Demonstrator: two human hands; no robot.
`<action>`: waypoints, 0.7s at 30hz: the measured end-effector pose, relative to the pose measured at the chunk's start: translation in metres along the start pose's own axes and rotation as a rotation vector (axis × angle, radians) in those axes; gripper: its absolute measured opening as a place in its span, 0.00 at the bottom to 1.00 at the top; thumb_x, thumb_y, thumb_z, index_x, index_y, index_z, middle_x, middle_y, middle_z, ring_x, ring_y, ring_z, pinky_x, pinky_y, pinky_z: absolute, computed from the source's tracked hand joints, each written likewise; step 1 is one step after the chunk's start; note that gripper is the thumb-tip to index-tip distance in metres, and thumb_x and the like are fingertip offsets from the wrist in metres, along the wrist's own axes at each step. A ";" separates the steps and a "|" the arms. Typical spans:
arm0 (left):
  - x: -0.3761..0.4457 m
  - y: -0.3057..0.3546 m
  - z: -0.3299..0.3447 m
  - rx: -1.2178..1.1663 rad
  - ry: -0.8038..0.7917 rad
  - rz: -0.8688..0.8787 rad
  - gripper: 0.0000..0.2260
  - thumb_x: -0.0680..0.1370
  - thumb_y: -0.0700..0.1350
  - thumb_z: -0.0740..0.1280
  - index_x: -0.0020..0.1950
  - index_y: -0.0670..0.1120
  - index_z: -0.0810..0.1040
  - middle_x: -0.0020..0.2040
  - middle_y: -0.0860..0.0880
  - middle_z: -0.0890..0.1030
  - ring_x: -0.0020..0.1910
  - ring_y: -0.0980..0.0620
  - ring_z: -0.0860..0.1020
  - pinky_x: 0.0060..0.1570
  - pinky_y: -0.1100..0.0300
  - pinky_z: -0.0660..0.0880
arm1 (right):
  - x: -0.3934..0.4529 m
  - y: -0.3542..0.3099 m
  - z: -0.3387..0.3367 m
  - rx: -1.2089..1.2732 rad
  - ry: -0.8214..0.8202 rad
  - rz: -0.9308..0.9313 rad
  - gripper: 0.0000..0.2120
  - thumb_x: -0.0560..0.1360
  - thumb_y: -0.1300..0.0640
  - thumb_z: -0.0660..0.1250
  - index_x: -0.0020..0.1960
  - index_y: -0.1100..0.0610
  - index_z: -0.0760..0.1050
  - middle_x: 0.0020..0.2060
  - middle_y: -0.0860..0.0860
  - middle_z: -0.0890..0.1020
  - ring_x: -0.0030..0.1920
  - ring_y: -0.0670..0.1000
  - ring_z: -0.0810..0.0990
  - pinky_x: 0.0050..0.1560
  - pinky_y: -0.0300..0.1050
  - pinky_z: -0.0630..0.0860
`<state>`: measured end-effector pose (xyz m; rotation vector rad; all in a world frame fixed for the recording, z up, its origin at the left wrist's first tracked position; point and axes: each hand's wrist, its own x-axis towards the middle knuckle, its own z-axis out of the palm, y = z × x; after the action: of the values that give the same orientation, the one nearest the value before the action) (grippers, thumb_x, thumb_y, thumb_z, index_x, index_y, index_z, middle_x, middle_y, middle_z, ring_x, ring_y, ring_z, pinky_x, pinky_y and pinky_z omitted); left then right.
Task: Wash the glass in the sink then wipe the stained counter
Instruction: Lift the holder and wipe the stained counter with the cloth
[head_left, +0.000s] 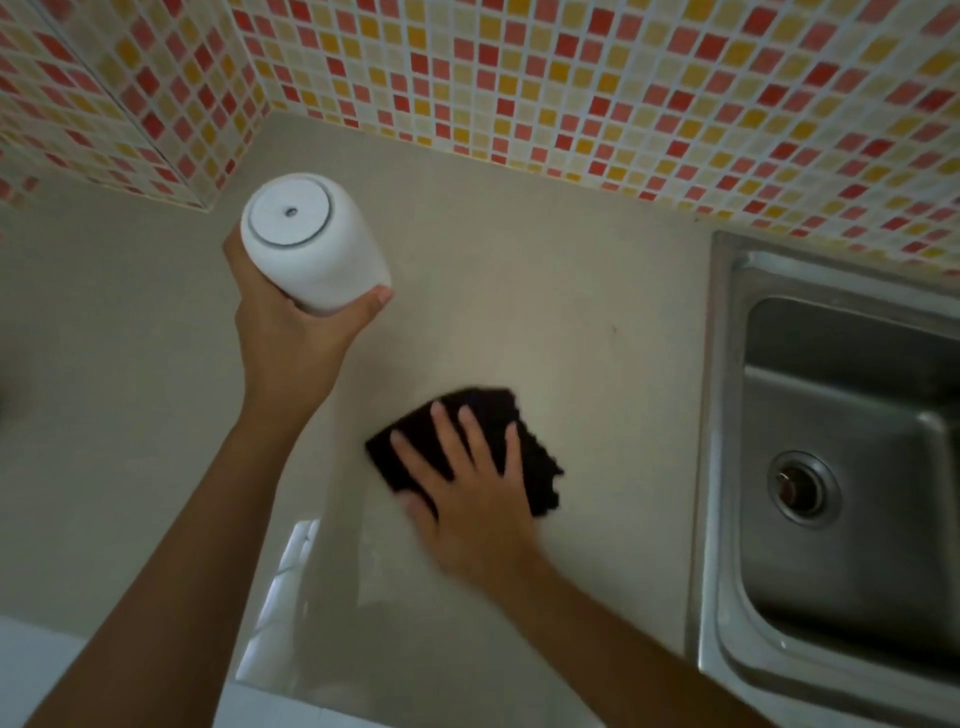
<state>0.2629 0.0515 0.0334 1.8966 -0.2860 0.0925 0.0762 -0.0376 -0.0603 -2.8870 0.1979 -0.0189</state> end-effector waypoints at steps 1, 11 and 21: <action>-0.002 -0.001 0.001 0.003 -0.001 -0.001 0.45 0.64 0.50 0.80 0.73 0.46 0.58 0.66 0.57 0.70 0.65 0.62 0.71 0.64 0.52 0.73 | 0.035 0.022 -0.001 -0.033 0.044 0.058 0.24 0.79 0.39 0.52 0.74 0.40 0.59 0.76 0.52 0.59 0.75 0.58 0.57 0.70 0.68 0.50; -0.024 0.000 0.002 0.038 -0.078 -0.018 0.45 0.63 0.50 0.81 0.73 0.48 0.58 0.66 0.57 0.72 0.62 0.63 0.73 0.63 0.52 0.74 | 0.115 0.142 -0.036 -0.022 -0.007 0.500 0.26 0.80 0.38 0.39 0.77 0.41 0.44 0.78 0.53 0.46 0.77 0.57 0.42 0.72 0.66 0.41; -0.020 0.011 0.023 -0.006 -0.100 0.003 0.46 0.64 0.52 0.80 0.73 0.46 0.57 0.68 0.53 0.71 0.64 0.59 0.73 0.63 0.52 0.74 | 0.013 0.071 -0.020 -0.078 0.026 0.318 0.25 0.80 0.39 0.48 0.76 0.41 0.54 0.77 0.55 0.56 0.76 0.60 0.53 0.71 0.69 0.48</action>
<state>0.2390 0.0293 0.0317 1.8980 -0.3568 -0.0013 0.0791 -0.1125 -0.0590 -2.8966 0.6730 0.0087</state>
